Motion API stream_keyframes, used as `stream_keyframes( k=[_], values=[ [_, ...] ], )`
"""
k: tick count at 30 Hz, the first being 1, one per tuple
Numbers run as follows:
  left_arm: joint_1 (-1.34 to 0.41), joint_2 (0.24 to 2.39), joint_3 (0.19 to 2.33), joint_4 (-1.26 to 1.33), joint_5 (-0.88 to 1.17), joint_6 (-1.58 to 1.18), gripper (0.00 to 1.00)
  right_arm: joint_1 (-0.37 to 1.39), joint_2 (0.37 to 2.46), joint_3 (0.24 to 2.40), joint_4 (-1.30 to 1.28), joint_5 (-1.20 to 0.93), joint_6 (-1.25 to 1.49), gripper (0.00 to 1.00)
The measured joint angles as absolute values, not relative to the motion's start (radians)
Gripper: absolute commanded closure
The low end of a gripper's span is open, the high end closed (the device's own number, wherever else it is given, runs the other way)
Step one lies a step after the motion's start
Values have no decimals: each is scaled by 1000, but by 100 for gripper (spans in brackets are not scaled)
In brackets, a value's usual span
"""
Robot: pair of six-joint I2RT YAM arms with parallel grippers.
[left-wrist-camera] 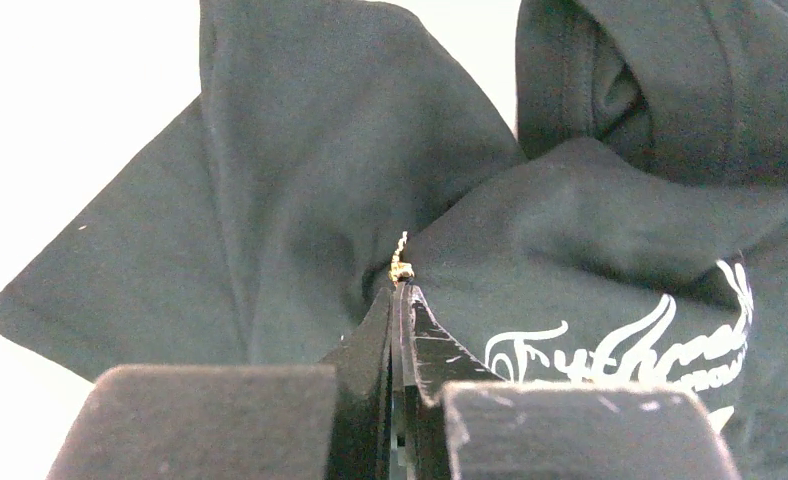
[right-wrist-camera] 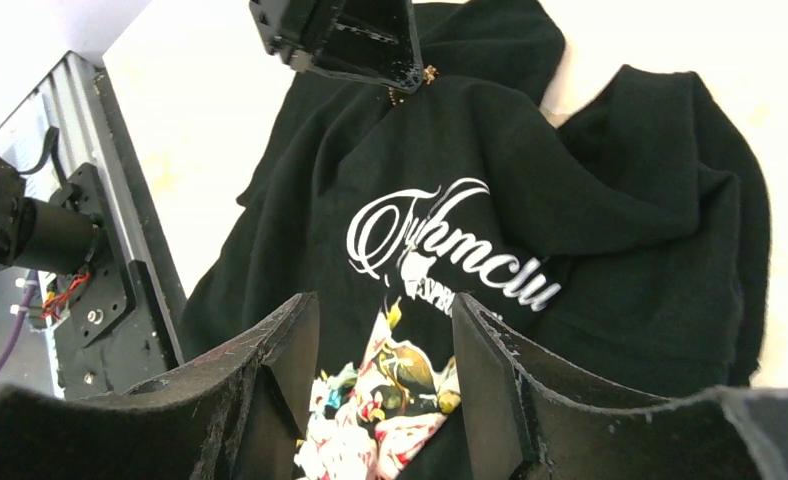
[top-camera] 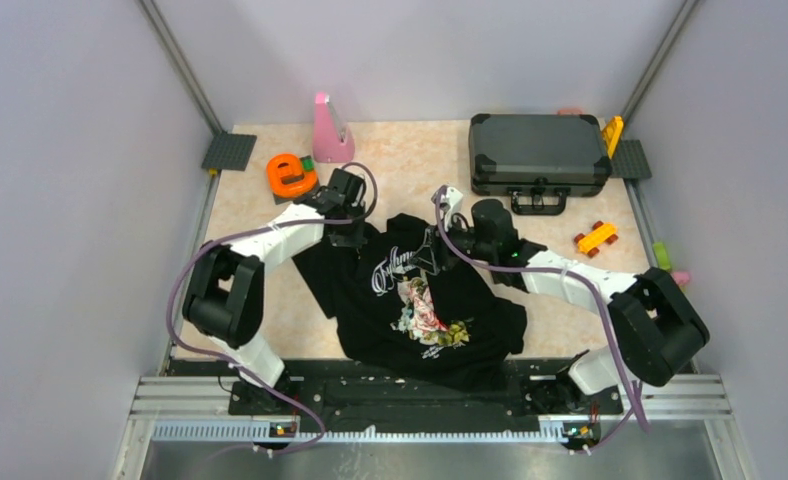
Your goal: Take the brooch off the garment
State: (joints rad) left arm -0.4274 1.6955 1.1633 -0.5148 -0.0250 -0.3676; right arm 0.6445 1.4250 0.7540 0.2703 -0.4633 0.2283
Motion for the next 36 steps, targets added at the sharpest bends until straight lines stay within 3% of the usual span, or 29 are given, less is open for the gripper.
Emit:
stream_keyframes(
  k=[8, 15, 23, 30, 34, 36],
  values=[
    [-472, 1506, 1252, -637, -95, -253, 100, 648, 1544, 880, 261, -529, 228, 45],
    [-505, 1271, 1177, -524, -125, -172, 100, 667, 1580, 953, 350, -495, 194, 43],
    [-505, 983, 846, -187, 99, -146, 100, 667, 1536, 878, 552, -583, 208, 44],
    [-469, 982, 862, -71, 355, -254, 100, 667, 1435, 765, 696, -649, 257, 32],
    [-453, 1003, 885, -68, 392, -297, 100, 655, 1383, 710, 773, -648, 304, 35],
    [-453, 1041, 933, -135, 360, -303, 81, 642, 1379, 710, 763, -640, 313, 36]
  ],
)
